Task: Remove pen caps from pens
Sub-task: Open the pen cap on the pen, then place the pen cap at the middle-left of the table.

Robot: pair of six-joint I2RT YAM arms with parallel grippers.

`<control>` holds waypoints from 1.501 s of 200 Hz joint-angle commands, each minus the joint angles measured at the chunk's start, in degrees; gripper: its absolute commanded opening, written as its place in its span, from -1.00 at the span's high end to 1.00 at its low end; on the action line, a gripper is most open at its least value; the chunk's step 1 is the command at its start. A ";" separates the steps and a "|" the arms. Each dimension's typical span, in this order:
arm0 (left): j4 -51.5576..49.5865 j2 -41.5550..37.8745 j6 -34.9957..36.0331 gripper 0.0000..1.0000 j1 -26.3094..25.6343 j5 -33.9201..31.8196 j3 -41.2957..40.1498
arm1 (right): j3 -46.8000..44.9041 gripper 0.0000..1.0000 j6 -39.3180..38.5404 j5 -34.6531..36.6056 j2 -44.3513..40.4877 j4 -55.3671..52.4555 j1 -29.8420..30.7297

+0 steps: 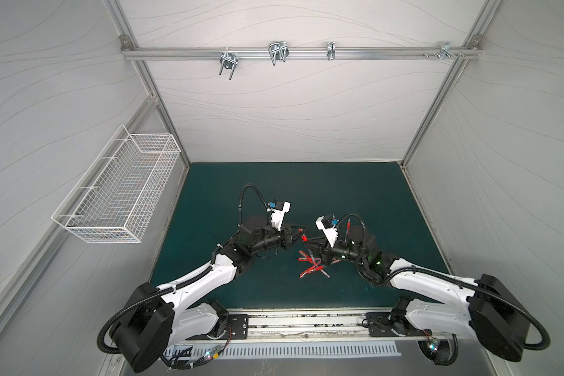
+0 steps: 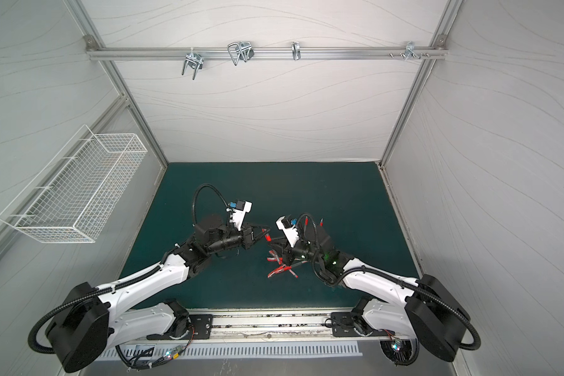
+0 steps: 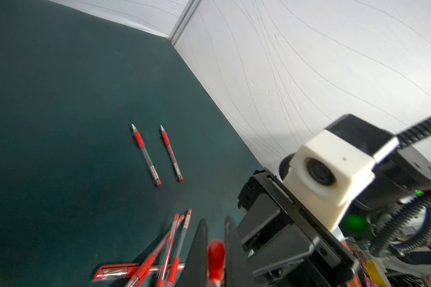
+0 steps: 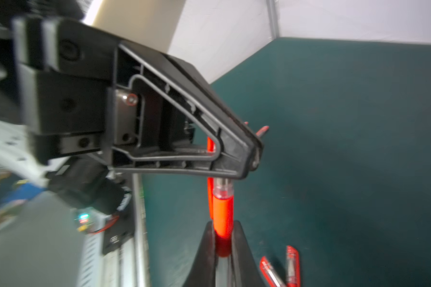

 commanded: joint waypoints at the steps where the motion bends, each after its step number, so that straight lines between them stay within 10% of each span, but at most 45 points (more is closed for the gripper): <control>1: 1.56 -1.27 -1.71 1.00 0.83 -5.72 0.62 | 1.50 1.00 -4.14 22.39 -0.25 -8.04 4.45; 35: 3.14 -0.45 -5.19 1.00 3.47 -4.30 -0.16 | 2.21 1.00 -4.92 23.99 1.01 -7.67 6.93; 85: 7.81 -0.16 -8.05 1.00 6.95 -0.64 -2.18 | 2.31 1.00 0.66 -16.78 3.44 -5.93 -8.62; 114: 11.49 -0.30 -9.59 1.00 7.98 1.20 -3.57 | 4.04 1.00 2.14 -26.35 7.41 -6.26 -11.92; 188: 10.57 -1.31 -8.95 1.00 8.09 0.66 -3.60 | 4.87 1.00 -7.41 13.12 0.08 -15.84 1.93; 300: -7.46 -0.84 -4.54 1.00 8.10 -15.45 -0.86 | 3.30 1.00 -0.70 13.63 -3.20 -17.07 -5.72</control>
